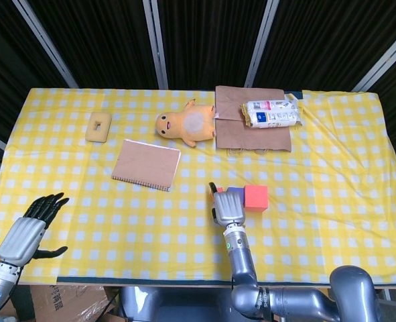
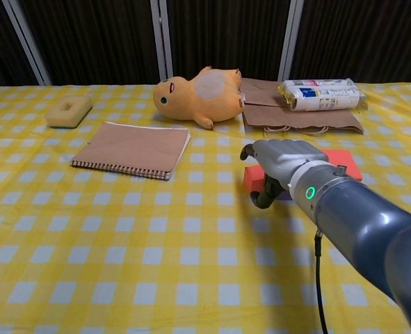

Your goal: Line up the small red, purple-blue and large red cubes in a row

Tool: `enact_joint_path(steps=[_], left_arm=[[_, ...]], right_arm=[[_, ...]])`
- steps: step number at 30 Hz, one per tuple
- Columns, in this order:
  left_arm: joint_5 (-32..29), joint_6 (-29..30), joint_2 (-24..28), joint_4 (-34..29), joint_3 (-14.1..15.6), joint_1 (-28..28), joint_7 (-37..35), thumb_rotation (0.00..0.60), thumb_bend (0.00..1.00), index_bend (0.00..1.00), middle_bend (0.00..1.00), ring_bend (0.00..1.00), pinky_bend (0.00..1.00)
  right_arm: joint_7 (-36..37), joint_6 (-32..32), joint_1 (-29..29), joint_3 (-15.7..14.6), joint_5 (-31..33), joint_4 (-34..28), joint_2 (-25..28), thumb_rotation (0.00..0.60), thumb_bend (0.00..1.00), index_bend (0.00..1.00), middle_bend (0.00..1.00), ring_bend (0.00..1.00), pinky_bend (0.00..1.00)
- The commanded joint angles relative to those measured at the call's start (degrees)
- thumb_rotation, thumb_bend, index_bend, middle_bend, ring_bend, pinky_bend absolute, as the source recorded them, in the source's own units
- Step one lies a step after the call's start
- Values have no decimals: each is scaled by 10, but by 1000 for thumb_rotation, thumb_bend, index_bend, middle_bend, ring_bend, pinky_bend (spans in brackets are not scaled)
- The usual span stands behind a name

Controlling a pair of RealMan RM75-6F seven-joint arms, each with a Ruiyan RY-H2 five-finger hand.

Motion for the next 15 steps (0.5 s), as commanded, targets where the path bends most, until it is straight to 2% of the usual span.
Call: enact_joint_path(steps=[1, 9, 15], left_arm=[[0, -1, 0, 0, 0, 0, 0, 600, 0, 0, 0, 0, 0], [-1, -2, 1, -1, 0, -1, 0, 600, 0, 0, 0, 0, 0], [-1, -2, 1, -1, 0, -1, -1, 600, 0, 0, 0, 0, 0]], right_arm=[[1, -4, 2, 2, 2, 7, -1, 600, 523, 246, 1000, 1000, 1000], [9, -11, 4, 5, 4, 26, -6, 600, 522, 305, 1000, 1000, 1000], [9, -12, 5, 5, 6, 33, -7, 600, 522, 306, 1000, 1000, 1000]])
